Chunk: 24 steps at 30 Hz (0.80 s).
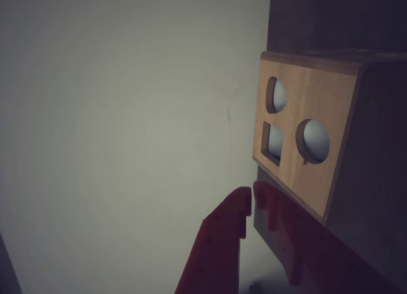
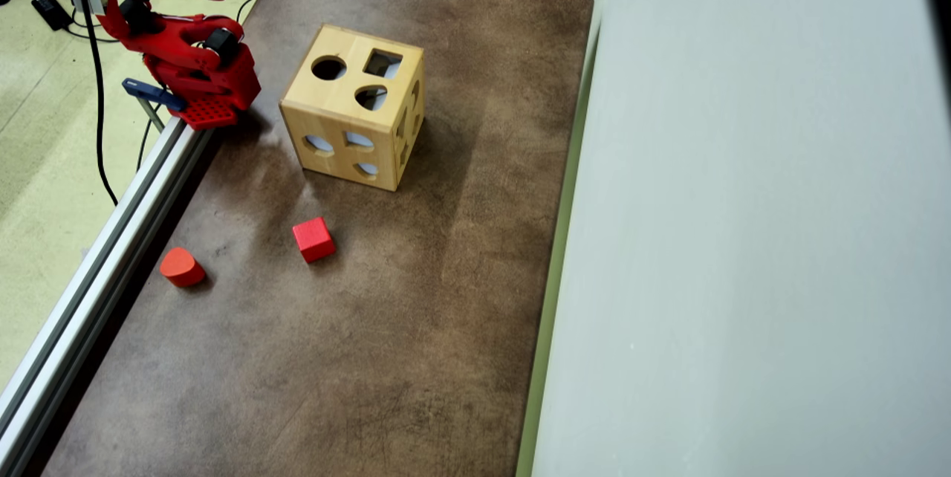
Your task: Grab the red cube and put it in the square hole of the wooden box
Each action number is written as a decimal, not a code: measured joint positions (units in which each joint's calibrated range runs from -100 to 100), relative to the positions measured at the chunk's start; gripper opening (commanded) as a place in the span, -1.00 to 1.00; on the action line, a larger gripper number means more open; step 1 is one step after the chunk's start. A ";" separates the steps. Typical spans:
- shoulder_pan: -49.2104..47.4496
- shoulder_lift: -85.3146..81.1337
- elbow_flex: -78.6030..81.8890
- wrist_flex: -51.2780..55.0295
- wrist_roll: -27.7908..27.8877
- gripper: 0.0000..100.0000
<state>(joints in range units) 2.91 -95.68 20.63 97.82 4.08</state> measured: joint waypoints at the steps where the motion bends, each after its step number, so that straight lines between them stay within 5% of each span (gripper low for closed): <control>1: 0.00 0.00 0.00 0.00 0.00 -0.94; 7: 0.00 0.00 0.00 0.00 -5.13 -0.94; 24: 0.00 0.00 0.00 0.00 -5.57 -0.94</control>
<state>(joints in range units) 2.91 -95.68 20.63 97.82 -1.49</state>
